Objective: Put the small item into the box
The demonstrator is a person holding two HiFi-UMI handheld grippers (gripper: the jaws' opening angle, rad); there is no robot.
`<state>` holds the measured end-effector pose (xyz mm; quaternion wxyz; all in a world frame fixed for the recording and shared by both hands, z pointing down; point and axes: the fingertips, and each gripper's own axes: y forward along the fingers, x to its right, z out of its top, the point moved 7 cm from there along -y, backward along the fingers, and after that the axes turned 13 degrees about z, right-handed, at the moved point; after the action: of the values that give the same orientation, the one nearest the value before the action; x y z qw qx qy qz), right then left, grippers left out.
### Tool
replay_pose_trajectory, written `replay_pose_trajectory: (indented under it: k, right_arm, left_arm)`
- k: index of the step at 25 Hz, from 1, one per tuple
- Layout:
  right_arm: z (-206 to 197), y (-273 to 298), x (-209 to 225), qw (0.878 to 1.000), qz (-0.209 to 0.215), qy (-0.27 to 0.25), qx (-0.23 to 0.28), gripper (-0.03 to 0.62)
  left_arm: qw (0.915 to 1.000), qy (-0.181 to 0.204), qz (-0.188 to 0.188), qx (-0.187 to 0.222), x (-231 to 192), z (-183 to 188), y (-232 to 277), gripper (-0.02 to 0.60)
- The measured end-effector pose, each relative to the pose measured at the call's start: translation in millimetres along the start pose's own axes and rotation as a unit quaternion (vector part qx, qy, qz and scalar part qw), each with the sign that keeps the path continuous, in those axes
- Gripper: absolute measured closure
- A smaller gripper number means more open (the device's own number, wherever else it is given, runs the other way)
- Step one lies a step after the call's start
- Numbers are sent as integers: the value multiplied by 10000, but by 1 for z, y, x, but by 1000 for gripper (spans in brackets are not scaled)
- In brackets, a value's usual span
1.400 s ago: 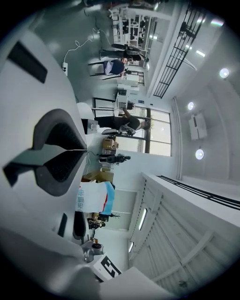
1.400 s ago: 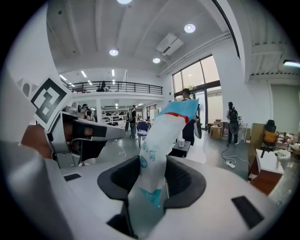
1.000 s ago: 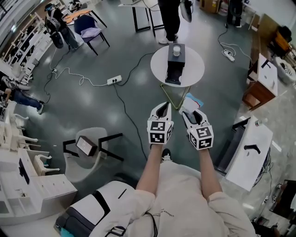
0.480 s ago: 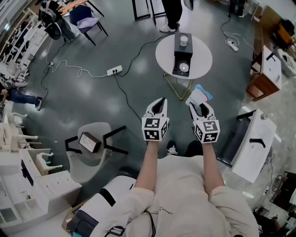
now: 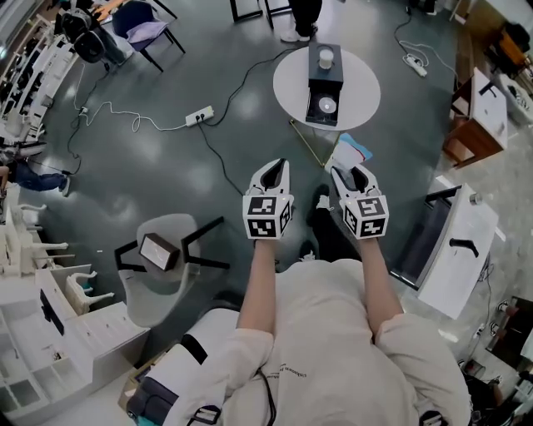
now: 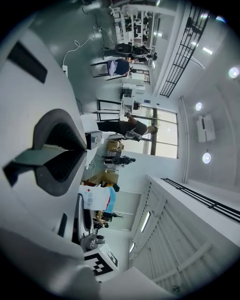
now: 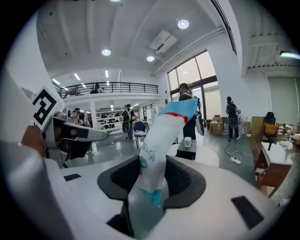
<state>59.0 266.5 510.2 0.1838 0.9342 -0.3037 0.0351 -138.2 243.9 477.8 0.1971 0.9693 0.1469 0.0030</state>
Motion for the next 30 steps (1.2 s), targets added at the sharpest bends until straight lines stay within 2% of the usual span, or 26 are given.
replay_pose_trajectory:
  k: [8,21,25,30]
  right_arm:
    - [24,38,35,10000,14,43,71,410]
    - [57,102,100,9999,30,111,7,410]
    - [67,121,120,9999,107,79,-70,410]
    - [79,147,144,9994,191,267,-79,410]
  left_arm:
    - [9994,327,-32,44,-4,31,50,560]
    - [9990,347,-277,34,-12,64,146,560]
    - [9995,207,-256,-6,-15,71,170,560]
    - [9992,325,-194,-162,-23,81,195,560]
